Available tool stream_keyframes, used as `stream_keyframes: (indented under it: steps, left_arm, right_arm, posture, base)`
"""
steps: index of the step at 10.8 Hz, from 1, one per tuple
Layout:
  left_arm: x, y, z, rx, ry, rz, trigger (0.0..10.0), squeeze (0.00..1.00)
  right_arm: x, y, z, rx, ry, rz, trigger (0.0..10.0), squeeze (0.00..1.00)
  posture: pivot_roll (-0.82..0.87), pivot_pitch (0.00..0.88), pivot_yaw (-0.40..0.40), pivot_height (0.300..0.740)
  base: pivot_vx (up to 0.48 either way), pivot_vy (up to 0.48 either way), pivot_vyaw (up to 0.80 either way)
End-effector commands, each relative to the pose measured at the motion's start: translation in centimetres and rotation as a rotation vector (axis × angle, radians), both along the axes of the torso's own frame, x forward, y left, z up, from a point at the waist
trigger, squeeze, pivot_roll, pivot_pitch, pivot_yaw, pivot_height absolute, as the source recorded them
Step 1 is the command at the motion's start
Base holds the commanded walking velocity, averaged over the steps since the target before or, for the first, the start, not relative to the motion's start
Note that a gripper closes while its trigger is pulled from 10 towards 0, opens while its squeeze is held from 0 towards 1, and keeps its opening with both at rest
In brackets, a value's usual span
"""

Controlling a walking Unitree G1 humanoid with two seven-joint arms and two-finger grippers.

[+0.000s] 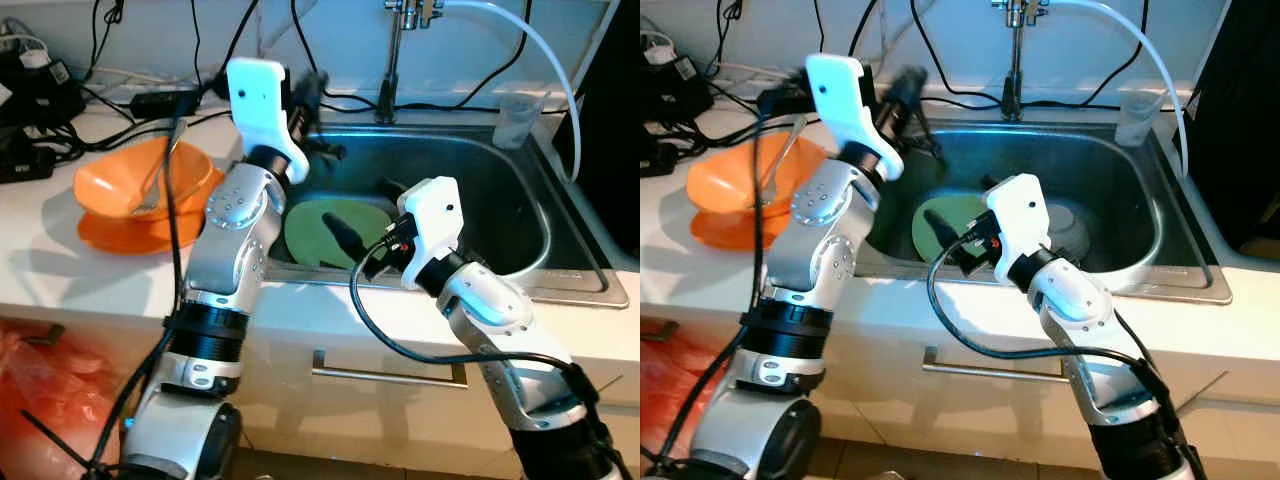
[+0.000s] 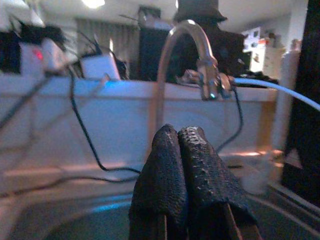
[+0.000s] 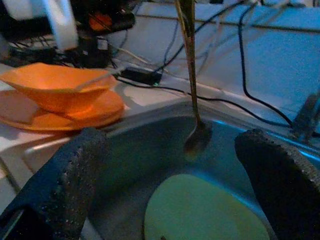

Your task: Kitchen organization

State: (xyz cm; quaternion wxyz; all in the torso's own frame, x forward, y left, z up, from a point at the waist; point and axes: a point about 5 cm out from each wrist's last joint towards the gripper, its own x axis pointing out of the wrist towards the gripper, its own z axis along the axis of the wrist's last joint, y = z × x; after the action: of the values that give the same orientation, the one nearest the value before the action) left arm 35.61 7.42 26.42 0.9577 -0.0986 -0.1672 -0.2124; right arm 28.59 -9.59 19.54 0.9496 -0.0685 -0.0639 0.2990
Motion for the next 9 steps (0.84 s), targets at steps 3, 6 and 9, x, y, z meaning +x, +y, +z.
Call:
stream_keyframes:
  steps: [3,6,9]
  left_arm:
    - [-0.6,-1.3,1.0,-0.072,0.045,-0.115,10.0,0.00]
    - [-1.2,-2.0,1.1,-0.095,0.075,-0.143,10.0,0.00]
    - [-1.5,-2.2,0.8,-0.106,0.104,-0.143,10.0,0.00]
  right_arm:
    - [0.7,-0.6,-0.6,0.002,-0.015,-0.040,10.0,0.00]
    - [1.6,-0.9,-0.7,-0.035,-0.031,-0.032,10.0,0.00]
    - [3.1,-0.9,-0.4,-0.102,-0.076,-0.015,10.0,0.00]
  posture:
    - [-0.05,0.000,0.106,0.740]
    - [-0.03,0.000,0.083,0.740]
    - [-0.02,0.000,0.052,0.740]
  base:
    - [0.000,0.000,0.00]
    - [0.000,0.000,0.00]
    - [0.000,0.000,0.00]
